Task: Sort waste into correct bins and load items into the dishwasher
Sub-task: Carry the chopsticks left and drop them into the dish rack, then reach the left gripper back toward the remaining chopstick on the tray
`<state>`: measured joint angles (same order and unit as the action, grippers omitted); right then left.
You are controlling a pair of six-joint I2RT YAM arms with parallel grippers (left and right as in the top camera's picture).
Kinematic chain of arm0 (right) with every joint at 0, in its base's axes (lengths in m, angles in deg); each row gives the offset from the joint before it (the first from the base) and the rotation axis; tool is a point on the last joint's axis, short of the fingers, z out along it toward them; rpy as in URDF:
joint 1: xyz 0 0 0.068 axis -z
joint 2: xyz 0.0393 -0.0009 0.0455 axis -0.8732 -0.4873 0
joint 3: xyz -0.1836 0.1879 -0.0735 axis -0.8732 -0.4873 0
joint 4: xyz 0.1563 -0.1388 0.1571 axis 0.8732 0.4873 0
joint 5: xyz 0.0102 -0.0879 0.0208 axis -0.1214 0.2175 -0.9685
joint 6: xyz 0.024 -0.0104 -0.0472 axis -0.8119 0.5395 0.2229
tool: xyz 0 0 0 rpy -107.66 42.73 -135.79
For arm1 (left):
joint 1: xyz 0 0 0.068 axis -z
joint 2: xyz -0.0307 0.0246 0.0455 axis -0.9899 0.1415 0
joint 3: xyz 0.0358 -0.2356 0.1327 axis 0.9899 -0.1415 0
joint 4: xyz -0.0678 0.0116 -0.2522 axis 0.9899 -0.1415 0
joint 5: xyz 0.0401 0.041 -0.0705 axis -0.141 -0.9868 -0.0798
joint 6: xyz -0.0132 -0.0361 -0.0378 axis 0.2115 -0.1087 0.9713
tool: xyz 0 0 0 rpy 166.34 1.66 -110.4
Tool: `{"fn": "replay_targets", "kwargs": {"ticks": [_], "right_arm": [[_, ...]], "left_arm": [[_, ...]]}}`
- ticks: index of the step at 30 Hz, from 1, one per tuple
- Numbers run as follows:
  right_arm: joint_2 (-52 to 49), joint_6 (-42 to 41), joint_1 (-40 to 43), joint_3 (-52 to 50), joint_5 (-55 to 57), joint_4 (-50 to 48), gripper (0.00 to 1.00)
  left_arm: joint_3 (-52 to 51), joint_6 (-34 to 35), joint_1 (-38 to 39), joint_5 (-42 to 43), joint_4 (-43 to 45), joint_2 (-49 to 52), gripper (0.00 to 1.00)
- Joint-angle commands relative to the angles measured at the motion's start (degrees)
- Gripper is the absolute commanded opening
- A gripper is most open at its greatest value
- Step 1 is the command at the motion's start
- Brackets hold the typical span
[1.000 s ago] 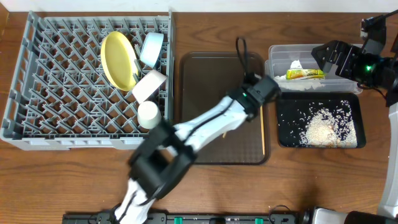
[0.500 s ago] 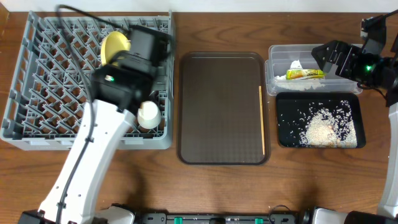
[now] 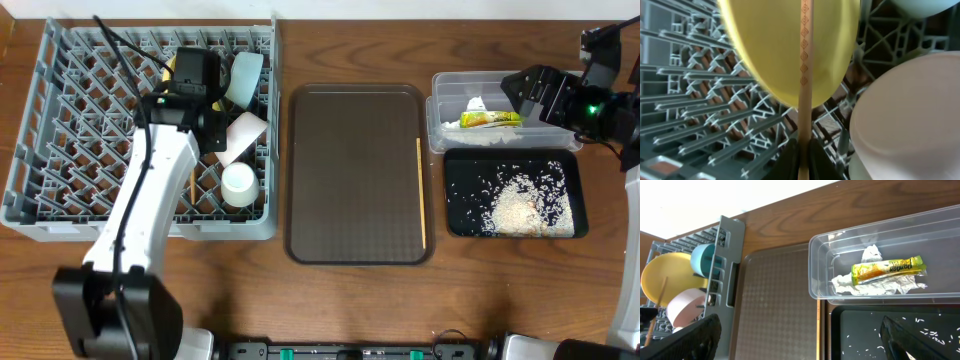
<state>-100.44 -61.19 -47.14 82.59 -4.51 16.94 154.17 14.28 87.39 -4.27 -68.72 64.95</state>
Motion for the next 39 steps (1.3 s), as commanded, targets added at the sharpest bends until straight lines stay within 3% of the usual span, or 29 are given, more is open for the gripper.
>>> {"fn": "replay_targets", "kwargs": {"ticks": [1, 2, 5, 12, 16, 18, 21, 28, 35, 39], "right_arm": [[0.0, -0.4, 0.1, 0.6, 0.2, 0.1, 0.99], [0.0, -0.4, 0.1, 0.6, 0.2, 0.2, 0.99], [0.0, -0.4, 0.1, 0.6, 0.2, 0.1, 0.99], [-0.1, -0.4, 0.1, 0.6, 0.2, 0.1, 0.99], [0.0, -0.4, 0.1, 0.6, 0.2, 0.1, 0.99], [-0.1, -0.4, 0.1, 0.6, 0.2, 0.1, 0.99], [-0.1, -0.4, 0.1, 0.6, 0.2, 0.1, 0.99], [0.0, -0.4, 0.1, 0.6, 0.2, 0.1, 0.99], [-0.1, -0.4, 0.1, 0.6, 0.2, 0.1, 0.99], [-0.1, -0.4, 0.1, 0.6, 0.2, 0.1, 0.99]], "left_arm": [[-0.2, -1.9, -0.1, 0.0, 0.6, 2.6, 0.27], [-0.2, -1.9, -0.1, 0.0, 0.7, 3.0, 0.37], [-0.2, -1.9, -0.1, 0.0, 1.4, 3.5, 0.43], [4.4, -1.9, 0.7, 0.7, 1.4, -0.6, 0.42], [6.6, -0.7, 4.4, 8.6, 2.4, -4.9, 0.35], [6.6, 2.3, 7.3, 11.4, 3.4, -6.2, 0.33], [6.3, 13.0, 15.2, 13.9, 5.6, -4.7, 0.32], [6.1, 26.6, 30.1, 13.8, 10.5, 8.2, 0.32], [6.1, 32.8, 35.5, 14.1, 16.2, 17.5, 0.32], [6.1, 32.9, 38.4, 14.3, 19.7, 20.0, 0.33]]}}
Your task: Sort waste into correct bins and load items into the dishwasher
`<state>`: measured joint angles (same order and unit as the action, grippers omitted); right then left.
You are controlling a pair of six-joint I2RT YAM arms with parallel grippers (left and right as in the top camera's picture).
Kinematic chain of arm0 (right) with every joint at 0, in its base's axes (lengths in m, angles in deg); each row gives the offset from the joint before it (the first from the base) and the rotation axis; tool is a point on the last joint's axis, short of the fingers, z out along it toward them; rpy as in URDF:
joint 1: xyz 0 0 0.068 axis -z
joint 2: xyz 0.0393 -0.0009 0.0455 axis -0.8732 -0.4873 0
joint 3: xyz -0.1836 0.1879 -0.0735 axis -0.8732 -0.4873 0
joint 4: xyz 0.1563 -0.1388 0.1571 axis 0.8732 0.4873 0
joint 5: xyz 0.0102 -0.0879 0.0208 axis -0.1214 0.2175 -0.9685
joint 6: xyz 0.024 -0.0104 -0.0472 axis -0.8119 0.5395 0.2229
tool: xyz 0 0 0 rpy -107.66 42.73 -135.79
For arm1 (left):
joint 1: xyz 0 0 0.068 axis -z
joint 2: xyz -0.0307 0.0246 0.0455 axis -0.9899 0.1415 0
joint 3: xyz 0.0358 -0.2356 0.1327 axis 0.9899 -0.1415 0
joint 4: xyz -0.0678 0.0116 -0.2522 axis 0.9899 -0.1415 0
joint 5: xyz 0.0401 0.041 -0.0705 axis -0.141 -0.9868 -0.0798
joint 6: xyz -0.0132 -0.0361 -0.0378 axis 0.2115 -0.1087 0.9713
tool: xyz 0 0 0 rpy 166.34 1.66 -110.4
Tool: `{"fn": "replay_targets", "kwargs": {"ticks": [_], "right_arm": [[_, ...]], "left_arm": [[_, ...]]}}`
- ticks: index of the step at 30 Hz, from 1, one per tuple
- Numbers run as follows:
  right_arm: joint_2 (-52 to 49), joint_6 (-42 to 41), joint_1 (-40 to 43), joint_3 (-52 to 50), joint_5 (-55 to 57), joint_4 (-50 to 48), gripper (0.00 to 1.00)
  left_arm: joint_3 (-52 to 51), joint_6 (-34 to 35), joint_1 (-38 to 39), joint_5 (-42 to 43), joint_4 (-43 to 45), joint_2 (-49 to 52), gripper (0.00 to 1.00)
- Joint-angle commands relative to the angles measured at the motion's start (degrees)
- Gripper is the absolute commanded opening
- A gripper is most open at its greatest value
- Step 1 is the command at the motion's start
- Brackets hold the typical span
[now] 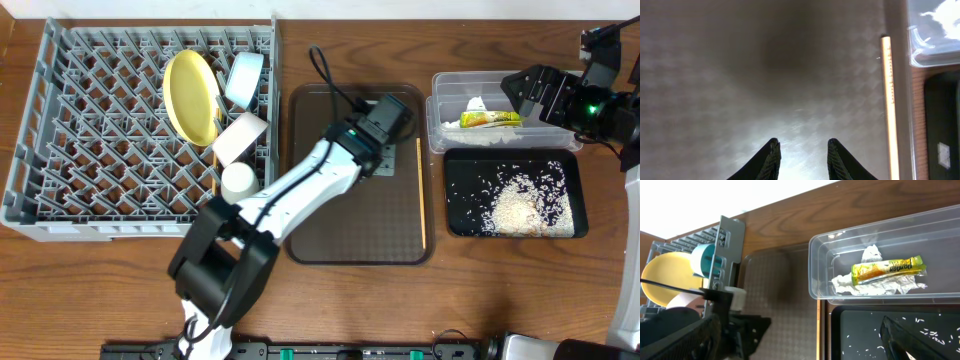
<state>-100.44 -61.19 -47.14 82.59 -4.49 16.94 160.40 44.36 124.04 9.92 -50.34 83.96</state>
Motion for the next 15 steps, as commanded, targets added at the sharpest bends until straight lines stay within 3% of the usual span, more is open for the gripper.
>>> {"fn": "replay_targets", "kwargs": {"ticks": [1, 5, 15], "right_arm": [[-0.1, -0.4, 0.1, 0.6, 0.1, 0.1, 0.99], [0.0, -0.4, 0.1, 0.6, 0.1, 0.1, 0.99], [-0.1, -0.4, 0.1, 0.6, 0.1, 0.1, 0.99]], "left_arm": [[-0.1, 2.7, 2.7, 0.1, 2.1, 1.6, 0.33], [-0.1, 0.0, 5.1, -1.4, 5.8, 4.6, 0.39], [-0.1, 0.0, 5.4, 1.0, 10.3, 9.7, 0.39]]}}
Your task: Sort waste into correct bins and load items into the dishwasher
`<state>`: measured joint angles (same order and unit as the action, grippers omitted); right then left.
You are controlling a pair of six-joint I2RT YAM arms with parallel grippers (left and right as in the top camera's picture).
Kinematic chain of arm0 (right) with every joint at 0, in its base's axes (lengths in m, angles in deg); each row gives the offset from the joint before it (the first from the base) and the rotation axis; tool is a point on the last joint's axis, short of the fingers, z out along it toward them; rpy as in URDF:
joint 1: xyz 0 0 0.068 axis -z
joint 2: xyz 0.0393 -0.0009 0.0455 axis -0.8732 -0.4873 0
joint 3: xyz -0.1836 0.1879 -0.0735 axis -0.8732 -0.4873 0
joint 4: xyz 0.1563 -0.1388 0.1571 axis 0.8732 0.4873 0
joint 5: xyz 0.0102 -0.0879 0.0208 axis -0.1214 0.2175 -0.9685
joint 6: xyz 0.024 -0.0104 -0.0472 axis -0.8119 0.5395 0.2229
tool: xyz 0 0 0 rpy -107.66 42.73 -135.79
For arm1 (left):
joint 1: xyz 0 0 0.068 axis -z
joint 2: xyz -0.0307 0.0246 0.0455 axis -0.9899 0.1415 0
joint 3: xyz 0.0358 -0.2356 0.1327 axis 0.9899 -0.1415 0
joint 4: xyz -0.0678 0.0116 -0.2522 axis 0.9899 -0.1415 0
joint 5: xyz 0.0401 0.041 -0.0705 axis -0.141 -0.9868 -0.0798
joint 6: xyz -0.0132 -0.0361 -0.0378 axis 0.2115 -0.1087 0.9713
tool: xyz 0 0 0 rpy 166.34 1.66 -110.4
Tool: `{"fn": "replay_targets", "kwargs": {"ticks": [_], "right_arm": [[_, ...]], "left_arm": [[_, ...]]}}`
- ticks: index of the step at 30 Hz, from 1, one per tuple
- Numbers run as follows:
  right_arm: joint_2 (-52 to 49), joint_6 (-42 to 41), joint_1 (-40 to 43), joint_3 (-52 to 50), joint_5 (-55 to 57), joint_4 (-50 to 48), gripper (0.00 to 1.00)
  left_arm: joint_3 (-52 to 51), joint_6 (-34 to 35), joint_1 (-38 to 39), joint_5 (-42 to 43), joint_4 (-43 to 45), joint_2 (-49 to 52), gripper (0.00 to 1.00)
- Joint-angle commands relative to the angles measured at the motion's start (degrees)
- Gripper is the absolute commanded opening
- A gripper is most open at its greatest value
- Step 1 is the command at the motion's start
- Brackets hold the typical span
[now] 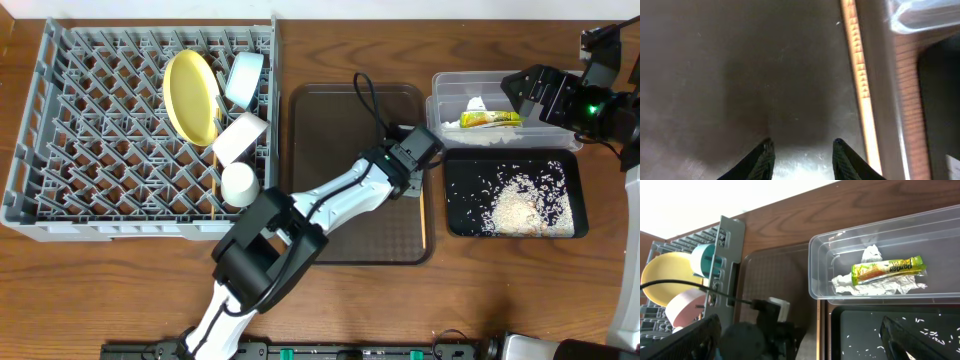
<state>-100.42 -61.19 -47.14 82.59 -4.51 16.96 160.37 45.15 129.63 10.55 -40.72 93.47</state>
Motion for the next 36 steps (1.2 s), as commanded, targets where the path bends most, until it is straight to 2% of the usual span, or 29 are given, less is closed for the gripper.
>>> {"fn": "replay_targets", "kwargs": {"ticks": [1, 7, 28, 29, 31, 32, 36], "right_arm": [[-0.1, -0.4, 0.1, 0.6, 0.2, 0.1, 0.99], [-0.1, -0.4, 0.1, 0.6, 0.2, 0.1, 0.99], [-0.1, -0.4, 0.1, 0.6, 0.2, 0.1, 0.99], [-0.1, -0.4, 0.1, 0.6, 0.2, 0.1, 0.99], [-0.1, -0.4, 0.1, 0.6, 0.2, 0.1, 0.99], [-0.1, -0.4, 0.1, 0.6, 0.2, 0.1, 0.99], [-0.1, -0.4, 0.1, 0.6, 0.2, 0.1, 0.99]], "left_arm": [[-0.1, -1.0, -0.1, 0.4, 0.9, 0.2, 0.39], [-0.1, -6.0, 1.9, 0.1, 2.9, 0.6, 0.39], [-0.1, -6.0, 2.9, -0.8, 5.4, 4.9, 0.39], [-0.1, -7.2, 2.9, -0.8, 5.4, 4.9, 0.27], [-0.1, -8.6, 2.8, -1.3, 4.9, 4.8, 0.11], [0.0, -8.5, 2.8, -1.6, 4.4, 4.5, 0.08], [0.6, -8.5, 2.6, -6.5, 0.1, 3.2, 0.08]]}}
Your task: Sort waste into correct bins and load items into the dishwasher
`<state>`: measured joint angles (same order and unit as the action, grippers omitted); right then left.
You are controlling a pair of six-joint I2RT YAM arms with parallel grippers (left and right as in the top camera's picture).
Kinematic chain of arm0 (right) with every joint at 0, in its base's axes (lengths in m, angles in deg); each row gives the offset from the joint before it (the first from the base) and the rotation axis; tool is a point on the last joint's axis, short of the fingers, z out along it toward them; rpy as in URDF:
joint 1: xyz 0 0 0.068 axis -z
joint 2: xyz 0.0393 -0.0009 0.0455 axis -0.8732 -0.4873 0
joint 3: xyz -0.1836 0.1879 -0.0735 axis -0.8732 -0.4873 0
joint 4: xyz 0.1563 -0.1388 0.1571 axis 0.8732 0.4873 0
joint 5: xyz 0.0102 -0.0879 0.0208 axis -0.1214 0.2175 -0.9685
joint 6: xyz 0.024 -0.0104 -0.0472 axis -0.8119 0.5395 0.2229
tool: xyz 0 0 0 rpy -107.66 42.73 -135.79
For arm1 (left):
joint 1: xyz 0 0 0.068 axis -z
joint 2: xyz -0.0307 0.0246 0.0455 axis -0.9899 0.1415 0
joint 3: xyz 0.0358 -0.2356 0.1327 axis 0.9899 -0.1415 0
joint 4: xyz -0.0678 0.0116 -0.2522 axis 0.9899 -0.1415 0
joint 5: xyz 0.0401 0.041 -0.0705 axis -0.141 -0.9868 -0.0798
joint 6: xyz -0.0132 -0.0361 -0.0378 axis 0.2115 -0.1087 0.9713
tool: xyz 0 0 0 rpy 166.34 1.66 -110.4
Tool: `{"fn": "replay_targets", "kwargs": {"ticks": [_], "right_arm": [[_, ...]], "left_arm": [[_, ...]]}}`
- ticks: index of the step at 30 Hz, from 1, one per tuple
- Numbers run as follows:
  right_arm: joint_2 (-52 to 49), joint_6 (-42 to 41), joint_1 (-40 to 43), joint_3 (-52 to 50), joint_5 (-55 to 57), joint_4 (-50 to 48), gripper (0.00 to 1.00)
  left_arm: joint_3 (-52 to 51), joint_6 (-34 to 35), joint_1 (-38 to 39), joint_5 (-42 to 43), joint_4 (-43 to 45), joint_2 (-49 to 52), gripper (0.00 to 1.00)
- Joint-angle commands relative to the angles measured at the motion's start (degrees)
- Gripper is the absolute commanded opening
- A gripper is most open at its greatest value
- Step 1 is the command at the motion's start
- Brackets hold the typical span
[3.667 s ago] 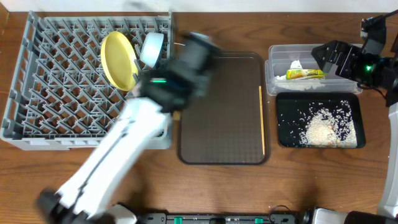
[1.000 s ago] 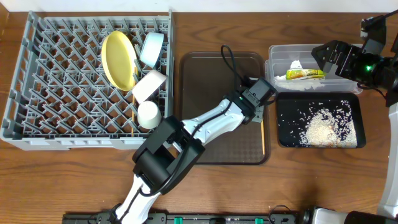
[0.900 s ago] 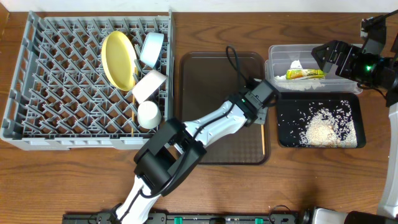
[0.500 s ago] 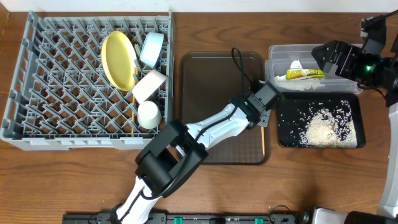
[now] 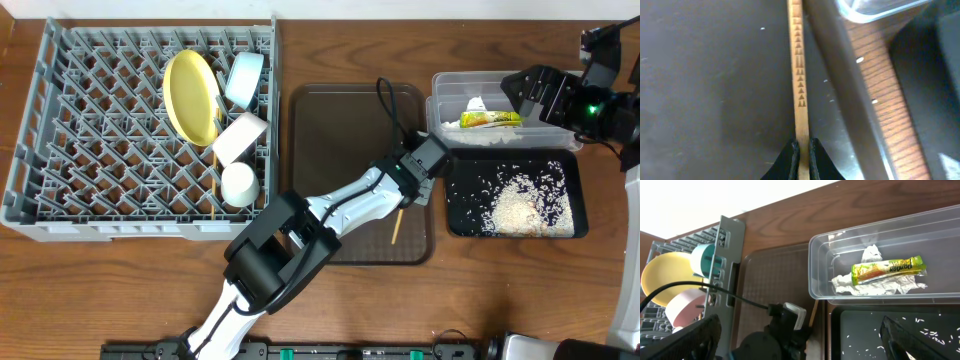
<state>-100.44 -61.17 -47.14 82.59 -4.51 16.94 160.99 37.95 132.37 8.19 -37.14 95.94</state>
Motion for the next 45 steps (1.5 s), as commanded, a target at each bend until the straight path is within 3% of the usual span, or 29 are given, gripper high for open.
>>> {"fn": "replay_targets", "kwargs": {"ticks": [1, 9, 16, 22, 25, 29, 33, 39, 45], "right_arm": [[-0.1, -0.4, 0.1, 0.6, 0.2, 0.1, 0.99], [0.0, -0.4, 0.1, 0.6, 0.2, 0.1, 0.99], [-0.1, -0.4, 0.1, 0.6, 0.2, 0.1, 0.99], [0.0, -0.4, 0.1, 0.6, 0.2, 0.1, 0.99], [-0.1, -0.4, 0.1, 0.6, 0.2, 0.1, 0.99], [-0.1, -0.4, 0.1, 0.6, 0.2, 0.1, 0.99], [0.0, -0.4, 0.1, 0.6, 0.2, 0.1, 0.99], [0.0, -0.4, 0.1, 0.6, 0.2, 0.1, 0.99], [-0.1, -0.4, 0.1, 0.6, 0.2, 0.1, 0.99]], "left_arm": [[0.0, -1.3, -0.1, -5.3, -4.3, 0.3, 0.07], [0.7, -1.9, -1.6, -9.4, -8.5, -4.6, 0.08], [0.7, -10.2, -7.8, -9.4, -15.2, -21.4, 0.07], [0.7, -16.8, -17.8, -9.4, -24.3, -38.2, 0.08], [0.7, -20.2, -28.9, -10.9, -30.6, -44.1, 0.07], [0.0, -20.8, -39.5, -10.9, -34.9, -44.1, 0.07], [-2.8, -26.3, -44.8, -10.4, -34.9, -40.9, 0.07], [-3.6, -33.2, -45.5, -10.5, -34.7, -31.0, 0.07], [-3.6, -33.9, -45.5, -11.4, -33.7, -23.3, 0.08]]}}
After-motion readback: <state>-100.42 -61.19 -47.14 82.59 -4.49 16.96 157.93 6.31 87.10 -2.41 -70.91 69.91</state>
